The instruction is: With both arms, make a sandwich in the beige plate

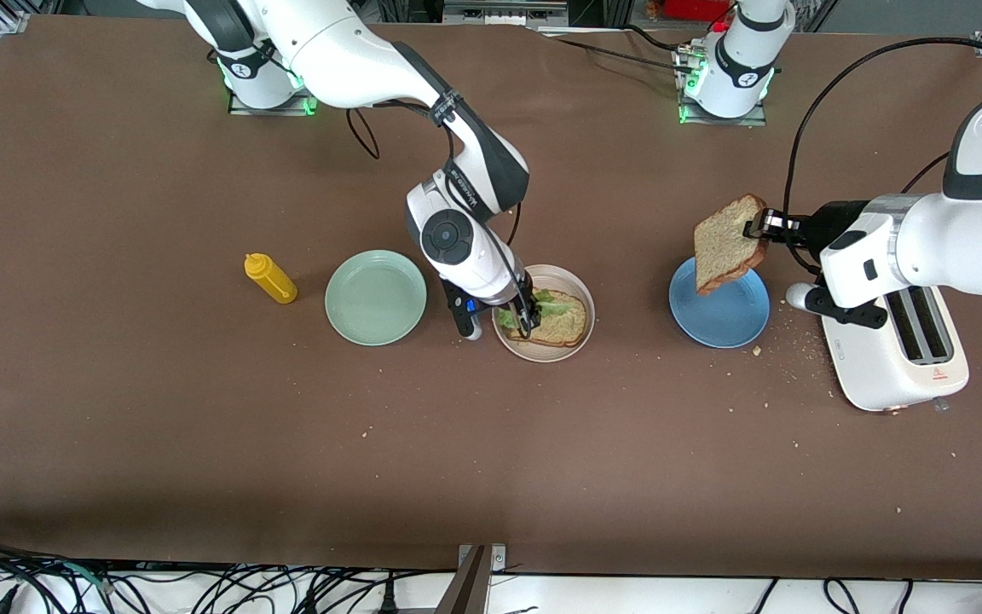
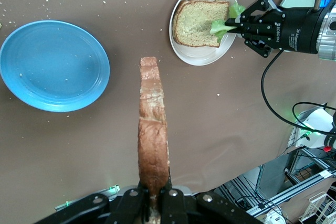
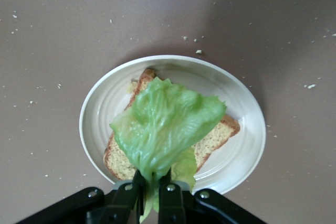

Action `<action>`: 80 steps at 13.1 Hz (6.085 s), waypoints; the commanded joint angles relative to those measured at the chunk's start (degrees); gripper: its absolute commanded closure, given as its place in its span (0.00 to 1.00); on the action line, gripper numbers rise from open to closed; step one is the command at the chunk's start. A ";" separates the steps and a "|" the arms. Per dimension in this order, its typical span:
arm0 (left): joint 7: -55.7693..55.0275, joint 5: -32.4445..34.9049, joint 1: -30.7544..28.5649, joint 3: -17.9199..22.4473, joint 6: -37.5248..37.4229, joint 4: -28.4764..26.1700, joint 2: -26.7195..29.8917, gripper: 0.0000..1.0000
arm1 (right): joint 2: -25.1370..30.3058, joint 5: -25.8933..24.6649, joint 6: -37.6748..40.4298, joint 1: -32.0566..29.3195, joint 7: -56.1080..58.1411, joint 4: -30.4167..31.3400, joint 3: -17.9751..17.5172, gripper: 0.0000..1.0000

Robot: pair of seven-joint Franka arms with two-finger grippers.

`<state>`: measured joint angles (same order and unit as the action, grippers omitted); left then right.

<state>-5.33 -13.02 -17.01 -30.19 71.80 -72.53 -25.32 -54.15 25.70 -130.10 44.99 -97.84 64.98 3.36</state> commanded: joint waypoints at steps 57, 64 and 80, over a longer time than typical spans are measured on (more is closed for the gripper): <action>18.11 2.18 8.31 -1.10 26.82 -13.16 -9.60 0.00 | 38.93 -26.49 39.08 -37.42 98.62 15.48 -1.17 0.01; 3.92 20.92 9.18 1.52 14.95 -10.25 11.58 0.00 | 41.94 -28.07 34.04 -46.66 98.81 19.30 -9.78 0.01; 3.57 10.21 18.14 22.27 26.81 -30.13 29.54 0.00 | 40.79 -27.37 33.51 -45.96 97.93 19.39 -10.04 0.00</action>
<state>-1.66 -2.03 0.66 -9.22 97.06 -101.16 2.77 -14.17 -1.18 -96.60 -0.46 0.73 83.56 -5.94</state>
